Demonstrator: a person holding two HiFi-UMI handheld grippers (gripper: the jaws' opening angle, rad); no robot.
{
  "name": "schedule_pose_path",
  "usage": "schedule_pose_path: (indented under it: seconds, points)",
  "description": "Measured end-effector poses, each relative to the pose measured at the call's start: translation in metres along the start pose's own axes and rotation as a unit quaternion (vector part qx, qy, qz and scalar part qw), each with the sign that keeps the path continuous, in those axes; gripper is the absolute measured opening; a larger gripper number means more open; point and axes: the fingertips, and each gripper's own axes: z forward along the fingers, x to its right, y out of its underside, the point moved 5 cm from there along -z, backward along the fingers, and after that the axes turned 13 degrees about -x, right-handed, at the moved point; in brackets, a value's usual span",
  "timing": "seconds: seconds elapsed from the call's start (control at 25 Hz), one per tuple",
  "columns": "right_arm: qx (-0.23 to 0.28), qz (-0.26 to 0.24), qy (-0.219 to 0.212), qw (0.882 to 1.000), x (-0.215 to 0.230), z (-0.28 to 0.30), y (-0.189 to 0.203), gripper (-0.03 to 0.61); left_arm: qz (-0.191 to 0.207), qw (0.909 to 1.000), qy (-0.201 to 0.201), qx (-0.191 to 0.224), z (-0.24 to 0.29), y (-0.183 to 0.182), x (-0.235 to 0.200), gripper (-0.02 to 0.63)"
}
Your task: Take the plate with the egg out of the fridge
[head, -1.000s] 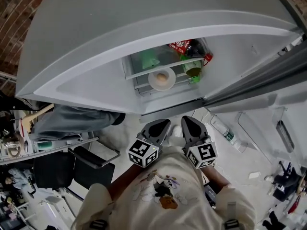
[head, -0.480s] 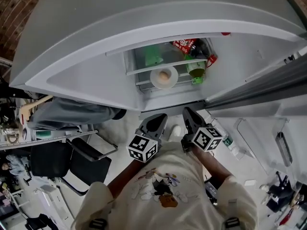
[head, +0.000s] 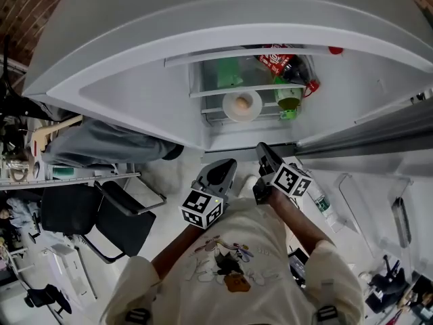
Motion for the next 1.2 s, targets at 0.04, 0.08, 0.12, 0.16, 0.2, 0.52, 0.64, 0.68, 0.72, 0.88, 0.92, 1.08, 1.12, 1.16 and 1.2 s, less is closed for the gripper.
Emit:
schedule_pose_path:
  seconds: [0.04,0.08,0.12,0.16,0.2,0.52,0.64,0.68,0.72,0.88,0.92,1.08,1.12,1.16,1.2]
  points:
    - [-0.002,0.0,0.0,1.0,0.001,0.003,-0.001,0.011,-0.001,1.0,-0.003,0.001,-0.001,0.0,-0.001,0.009]
    - [-0.004,0.001,0.0,1.0,0.002,0.005,-0.001,0.014,-0.003,1.0,-0.005,0.002,-0.002,0.001,-0.002,0.009]
    - [-0.007,0.003,-0.001,1.0,0.003,0.008,-0.002,0.018,-0.003,1.0,-0.007,0.003,-0.003,0.001,-0.003,0.009]
    - [-0.009,0.005,-0.001,1.0,0.004,0.01,-0.002,0.023,-0.004,0.9999,-0.01,0.004,-0.003,0.001,-0.004,0.009]
    - [-0.011,0.007,-0.002,1.0,0.005,0.012,-0.002,0.028,-0.005,0.9999,-0.012,0.006,-0.004,0.001,-0.005,0.009]
    - [-0.023,0.011,0.0,1.0,0.014,0.027,-0.007,0.035,-0.014,0.9997,-0.019,0.005,-0.001,0.003,-0.013,0.009]
    - [-0.026,0.019,0.002,0.999,0.018,0.034,-0.008,0.048,-0.016,0.9996,-0.022,0.005,-0.001,0.002,-0.017,0.009]
    - [-0.027,0.021,0.003,0.999,0.019,0.036,-0.008,0.049,-0.015,0.9996,-0.023,0.005,-0.002,0.001,-0.017,0.009]
    - [-0.028,0.023,0.004,0.999,0.02,0.037,-0.008,0.049,-0.014,0.9996,-0.024,0.005,-0.002,0.001,-0.018,0.009]
    - [-0.031,0.023,0.007,0.999,0.023,0.045,-0.012,0.055,-0.011,0.9996,-0.026,0.005,-0.001,-0.001,-0.019,0.009]
    - [-0.032,0.024,0.007,0.999,0.023,0.047,-0.013,0.057,-0.011,0.9996,-0.026,0.005,-0.001,-0.002,-0.019,0.009]
    - [-0.037,0.028,0.01,0.999,0.026,0.053,-0.014,0.063,-0.012,0.9995,-0.028,0.007,-0.002,-0.002,-0.021,0.009]
    - [-0.038,0.029,0.01,0.999,0.026,0.055,-0.014,0.064,-0.013,0.9995,-0.03,0.007,-0.003,-0.002,-0.022,0.009]
    - [-0.039,0.031,0.011,0.999,0.027,0.057,-0.015,0.064,-0.014,0.9994,-0.031,0.007,-0.003,-0.002,-0.023,0.009]
    - [-0.039,0.032,0.011,0.999,0.028,0.058,-0.016,0.064,-0.015,0.9993,-0.033,0.007,-0.003,-0.001,-0.024,0.009]
